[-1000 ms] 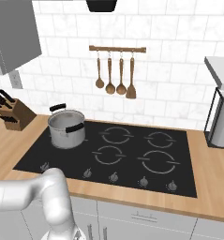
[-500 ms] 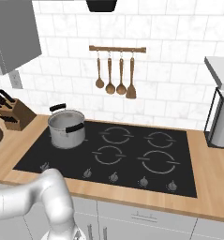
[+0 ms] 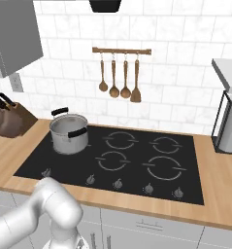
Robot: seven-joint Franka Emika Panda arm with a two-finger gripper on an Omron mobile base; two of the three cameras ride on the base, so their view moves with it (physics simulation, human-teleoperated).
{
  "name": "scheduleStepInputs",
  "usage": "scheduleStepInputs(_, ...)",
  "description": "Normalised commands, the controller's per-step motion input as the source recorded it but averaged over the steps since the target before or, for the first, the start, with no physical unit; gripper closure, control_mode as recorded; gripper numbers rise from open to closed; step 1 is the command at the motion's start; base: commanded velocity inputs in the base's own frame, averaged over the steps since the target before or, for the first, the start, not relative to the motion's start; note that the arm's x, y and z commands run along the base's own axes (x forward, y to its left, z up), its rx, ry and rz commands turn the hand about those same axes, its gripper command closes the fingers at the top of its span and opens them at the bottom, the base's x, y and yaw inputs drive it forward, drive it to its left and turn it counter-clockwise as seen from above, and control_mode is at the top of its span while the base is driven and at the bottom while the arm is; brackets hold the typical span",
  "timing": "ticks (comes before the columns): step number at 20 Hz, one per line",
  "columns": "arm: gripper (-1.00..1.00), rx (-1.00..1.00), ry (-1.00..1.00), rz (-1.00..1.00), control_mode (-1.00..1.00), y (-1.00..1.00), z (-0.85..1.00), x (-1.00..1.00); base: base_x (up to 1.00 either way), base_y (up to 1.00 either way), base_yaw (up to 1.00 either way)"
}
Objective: Pick the kettle from the counter and place it on a stove burner. Then turn the burner on.
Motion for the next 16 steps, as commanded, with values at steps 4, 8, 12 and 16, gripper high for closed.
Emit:
scheduleStepInputs(4,1.00,0.02,-0.34,-0.35,-1.00,-0.95,0.89,0.06,0.00,0.00,0.00)
scheduleStepInputs(8,1.00,0.06,-0.15,-0.40,-1.00,-1.00,1.00,0.21,0.00,0.00,0.00)
scheduleStepInputs(12,1.00,0.10,-0.02,-0.40,-1.00,-1.00,0.85,0.33,0.00,0.00,0.00)
scheduleStepInputs(16,1.00,0.15,0.00,-0.31,-1.00,-1.00,0.43,0.54,0.00,0.00,0.00)
